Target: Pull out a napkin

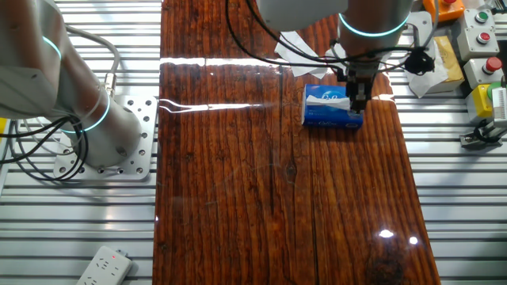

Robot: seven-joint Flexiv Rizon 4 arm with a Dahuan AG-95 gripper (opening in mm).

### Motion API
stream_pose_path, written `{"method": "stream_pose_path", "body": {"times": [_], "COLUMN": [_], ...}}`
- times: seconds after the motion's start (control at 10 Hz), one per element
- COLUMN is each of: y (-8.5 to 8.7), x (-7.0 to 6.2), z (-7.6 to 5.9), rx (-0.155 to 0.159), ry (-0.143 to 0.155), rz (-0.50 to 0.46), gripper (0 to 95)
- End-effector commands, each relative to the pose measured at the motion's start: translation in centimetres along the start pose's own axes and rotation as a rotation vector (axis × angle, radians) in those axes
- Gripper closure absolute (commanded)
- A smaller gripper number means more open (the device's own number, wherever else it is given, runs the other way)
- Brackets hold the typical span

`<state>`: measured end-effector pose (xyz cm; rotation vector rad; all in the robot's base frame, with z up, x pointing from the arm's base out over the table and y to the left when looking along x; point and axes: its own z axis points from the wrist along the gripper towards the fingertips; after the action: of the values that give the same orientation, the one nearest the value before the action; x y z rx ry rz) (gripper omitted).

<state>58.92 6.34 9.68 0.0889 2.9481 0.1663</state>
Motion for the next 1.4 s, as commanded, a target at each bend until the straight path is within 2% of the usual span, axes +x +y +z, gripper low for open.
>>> {"method": "stream_pose_path", "body": {"times": [0.1,0.4,0.6,0.9,1.1,1.3,1.4], "y": [-0.2,-0.5,-0.7,-0.7,-0.7,-0.7,-0.7], "x": [0.2,0.7,1.0,1.0,1.1,1.1,1.1], "z": [0.7,2.2,2.8,2.9,3.0,3.1,3.1], "rx": [0.003,-0.002,-0.002,0.003,0.004,0.007,0.007], "ry": [-0.014,-0.042,-0.047,-0.043,-0.041,-0.035,-0.035], "rz": [-0.008,-0.020,-0.028,-0.031,-0.025,-0.015,-0.010], "gripper": [19.0,19.0,19.0,19.0,57.0,57.0,76.0]}}
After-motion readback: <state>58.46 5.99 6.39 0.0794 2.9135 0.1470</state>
